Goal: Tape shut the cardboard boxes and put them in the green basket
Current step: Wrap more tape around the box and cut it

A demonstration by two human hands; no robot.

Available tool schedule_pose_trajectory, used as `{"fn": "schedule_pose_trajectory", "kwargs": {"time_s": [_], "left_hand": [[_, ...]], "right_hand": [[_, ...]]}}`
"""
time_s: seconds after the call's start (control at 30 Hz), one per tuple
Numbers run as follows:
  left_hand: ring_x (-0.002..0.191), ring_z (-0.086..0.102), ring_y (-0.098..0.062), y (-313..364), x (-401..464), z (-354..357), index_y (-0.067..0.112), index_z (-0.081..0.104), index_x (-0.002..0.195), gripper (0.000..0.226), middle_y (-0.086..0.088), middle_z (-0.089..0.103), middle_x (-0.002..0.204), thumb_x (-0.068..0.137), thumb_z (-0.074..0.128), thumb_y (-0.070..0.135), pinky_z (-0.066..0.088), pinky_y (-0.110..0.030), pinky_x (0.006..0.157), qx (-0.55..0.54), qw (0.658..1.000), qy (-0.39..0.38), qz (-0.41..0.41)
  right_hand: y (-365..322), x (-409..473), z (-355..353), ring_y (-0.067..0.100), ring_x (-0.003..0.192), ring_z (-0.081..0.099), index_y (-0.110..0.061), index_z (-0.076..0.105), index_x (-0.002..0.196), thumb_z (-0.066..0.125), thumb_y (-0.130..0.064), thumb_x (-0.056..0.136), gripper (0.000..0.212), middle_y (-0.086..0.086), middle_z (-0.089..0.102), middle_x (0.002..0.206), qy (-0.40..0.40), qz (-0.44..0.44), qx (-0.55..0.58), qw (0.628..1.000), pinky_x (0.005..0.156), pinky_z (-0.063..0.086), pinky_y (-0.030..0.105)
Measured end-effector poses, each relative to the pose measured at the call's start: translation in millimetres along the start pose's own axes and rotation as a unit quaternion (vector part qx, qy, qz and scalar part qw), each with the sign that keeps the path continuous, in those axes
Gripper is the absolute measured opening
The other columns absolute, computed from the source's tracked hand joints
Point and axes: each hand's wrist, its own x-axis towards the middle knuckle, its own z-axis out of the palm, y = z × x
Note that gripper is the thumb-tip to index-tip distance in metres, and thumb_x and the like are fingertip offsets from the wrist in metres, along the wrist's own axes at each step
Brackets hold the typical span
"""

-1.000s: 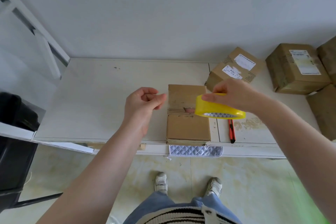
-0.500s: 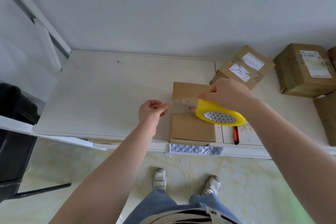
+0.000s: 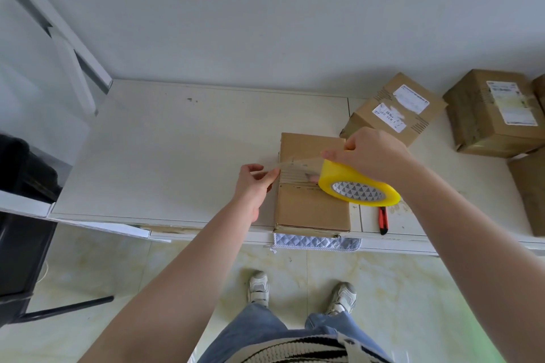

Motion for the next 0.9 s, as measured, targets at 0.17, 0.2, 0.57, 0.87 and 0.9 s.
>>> {"fn": "schedule_pose_trajectory", "kwargs": {"time_s": [0.17,0.2,0.57,0.87,0.9], "left_hand": [[0.075,0.047,-0.020,-4,-3,-1,0.017,0.056,0.083,0.014,-0.015,0.050,0.109,0.095,0.061,0.023,0.043,-0.030,0.069,0.232,0.959,0.010,0.162],[0.079,0.049,-0.024,-4,-3,-1,0.014,0.060,0.084,0.016,-0.015,0.048,0.106,0.097,0.057,0.022,0.045,-0.035,0.076,0.282,0.940,0.016,0.189],[0.100,0.052,-0.030,1,-4,12,0.017,0.063,0.110,0.046,-0.005,0.061,0.100,0.106,0.022,0.037,0.031,-0.038,0.086,0.593,0.763,0.032,0.257],[0.077,0.053,-0.025,-7,-12,13,0.023,0.039,0.071,0.043,0.006,0.049,0.069,0.105,0.023,0.042,0.030,-0.036,0.075,0.558,0.799,0.045,0.219],[0.073,0.051,-0.024,-8,-12,13,0.023,0.038,0.069,0.043,0.006,0.048,0.066,0.105,0.023,0.042,0.028,-0.035,0.074,0.552,0.802,0.050,0.223]], "right_hand": [[-2,0,0,0.014,0.042,0.034,-0.017,0.035,0.053,0.052,-0.072,0.082,0.065,-0.005,0.030,0.045,-0.003,0.004,0.000,1.000,0.045,0.027,0.024],[-2,0,0,0.015,0.042,0.035,-0.017,0.036,0.053,0.052,-0.072,0.082,0.064,-0.005,0.031,0.044,-0.005,0.004,0.000,1.000,0.045,0.028,0.024],[-12,-1,4,0.016,0.046,0.044,-0.015,0.043,0.056,0.050,-0.074,0.082,0.065,-0.003,0.040,0.049,0.009,0.004,-0.030,1.000,0.046,0.032,0.025],[-5,-1,-1,0.015,0.043,0.030,-0.016,0.033,0.054,0.049,-0.080,0.075,0.068,-0.004,0.027,0.047,-0.025,-0.030,0.010,0.999,0.047,0.025,0.027],[-1,-1,-4,0.015,0.043,0.027,-0.016,0.032,0.055,0.050,-0.079,0.074,0.068,-0.004,0.026,0.048,-0.037,-0.042,0.023,0.998,0.047,0.023,0.028]]}}
